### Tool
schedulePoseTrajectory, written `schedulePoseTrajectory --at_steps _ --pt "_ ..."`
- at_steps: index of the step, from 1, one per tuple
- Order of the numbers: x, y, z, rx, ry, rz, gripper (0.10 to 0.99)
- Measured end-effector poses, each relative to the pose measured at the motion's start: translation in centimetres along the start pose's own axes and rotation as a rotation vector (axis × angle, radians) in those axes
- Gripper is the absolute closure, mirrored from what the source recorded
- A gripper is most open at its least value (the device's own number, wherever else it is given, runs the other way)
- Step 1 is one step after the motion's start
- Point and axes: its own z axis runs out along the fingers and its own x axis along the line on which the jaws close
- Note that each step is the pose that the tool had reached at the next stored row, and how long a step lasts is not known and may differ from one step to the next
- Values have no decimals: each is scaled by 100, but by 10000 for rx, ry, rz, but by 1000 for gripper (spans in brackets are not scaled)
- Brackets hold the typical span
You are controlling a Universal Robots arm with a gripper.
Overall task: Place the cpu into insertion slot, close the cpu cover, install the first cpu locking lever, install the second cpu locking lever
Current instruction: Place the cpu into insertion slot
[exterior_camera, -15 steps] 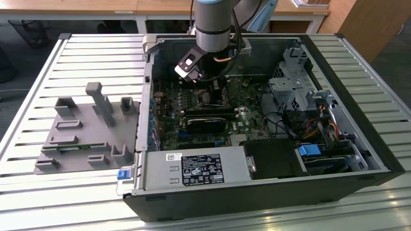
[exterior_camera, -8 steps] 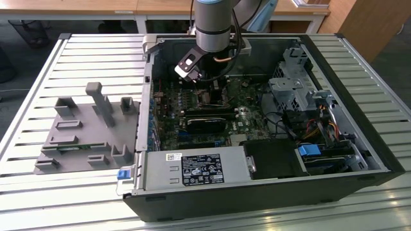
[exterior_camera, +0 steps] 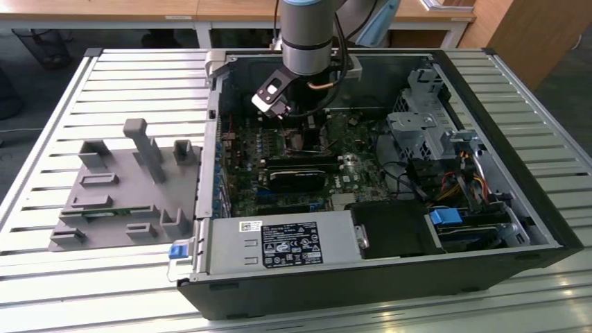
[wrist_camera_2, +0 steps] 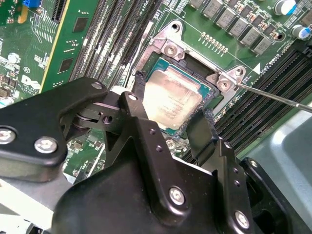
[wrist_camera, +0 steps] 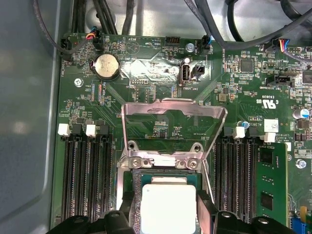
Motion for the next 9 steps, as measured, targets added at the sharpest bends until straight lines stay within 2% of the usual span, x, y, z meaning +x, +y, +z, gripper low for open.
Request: schedulePoseTrajectory --at_steps 9 --pt "23 7 11 1 22 2 471"
